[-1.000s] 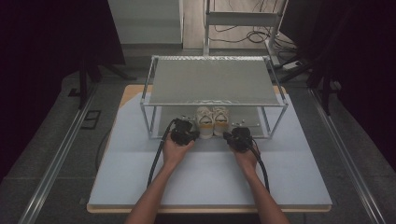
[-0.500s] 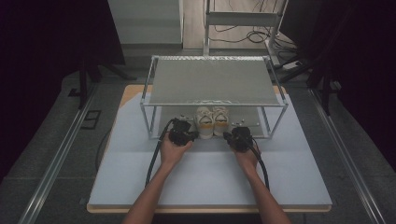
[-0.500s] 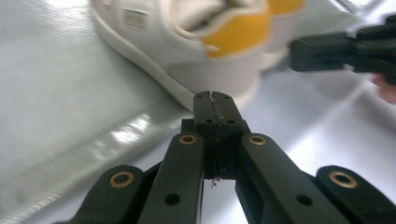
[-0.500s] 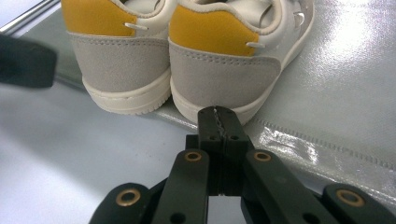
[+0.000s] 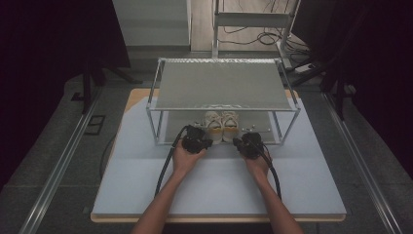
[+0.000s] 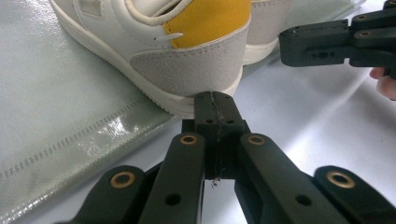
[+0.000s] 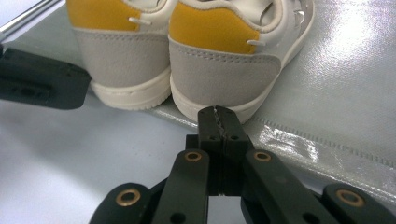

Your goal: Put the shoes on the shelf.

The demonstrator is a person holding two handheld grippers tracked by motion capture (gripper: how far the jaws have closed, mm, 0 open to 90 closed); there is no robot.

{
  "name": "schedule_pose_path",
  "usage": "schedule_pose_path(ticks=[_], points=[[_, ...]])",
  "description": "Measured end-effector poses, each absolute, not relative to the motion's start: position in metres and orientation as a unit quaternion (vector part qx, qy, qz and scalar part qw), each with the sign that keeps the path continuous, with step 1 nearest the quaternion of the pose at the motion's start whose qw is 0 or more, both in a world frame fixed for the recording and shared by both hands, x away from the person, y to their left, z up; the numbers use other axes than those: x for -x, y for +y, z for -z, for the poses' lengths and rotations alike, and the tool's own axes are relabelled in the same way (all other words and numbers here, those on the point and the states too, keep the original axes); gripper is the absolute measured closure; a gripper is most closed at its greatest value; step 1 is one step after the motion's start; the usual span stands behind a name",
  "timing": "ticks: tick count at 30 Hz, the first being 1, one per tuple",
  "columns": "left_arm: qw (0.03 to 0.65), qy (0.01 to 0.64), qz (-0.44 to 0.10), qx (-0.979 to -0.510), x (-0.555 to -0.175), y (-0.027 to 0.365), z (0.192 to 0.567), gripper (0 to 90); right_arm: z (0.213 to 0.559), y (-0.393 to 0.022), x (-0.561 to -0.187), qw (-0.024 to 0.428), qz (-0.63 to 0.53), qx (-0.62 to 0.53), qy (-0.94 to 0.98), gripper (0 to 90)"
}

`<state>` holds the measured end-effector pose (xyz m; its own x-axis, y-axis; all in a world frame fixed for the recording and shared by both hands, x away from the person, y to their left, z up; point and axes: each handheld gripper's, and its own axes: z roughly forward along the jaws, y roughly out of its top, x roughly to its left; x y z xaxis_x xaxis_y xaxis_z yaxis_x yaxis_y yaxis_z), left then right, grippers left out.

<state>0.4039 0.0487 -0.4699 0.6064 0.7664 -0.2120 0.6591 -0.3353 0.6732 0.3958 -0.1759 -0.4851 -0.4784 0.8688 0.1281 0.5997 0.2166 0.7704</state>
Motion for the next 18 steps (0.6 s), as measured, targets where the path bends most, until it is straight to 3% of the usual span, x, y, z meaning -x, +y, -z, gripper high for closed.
schedule_pose_path(ticks=[18], points=[[0.35,0.447,-0.078,-0.82,-0.426,0.048,0.474,89.5,0.483,-0.174,-0.403,0.171,-0.39,-0.484,0.764,89.9]])
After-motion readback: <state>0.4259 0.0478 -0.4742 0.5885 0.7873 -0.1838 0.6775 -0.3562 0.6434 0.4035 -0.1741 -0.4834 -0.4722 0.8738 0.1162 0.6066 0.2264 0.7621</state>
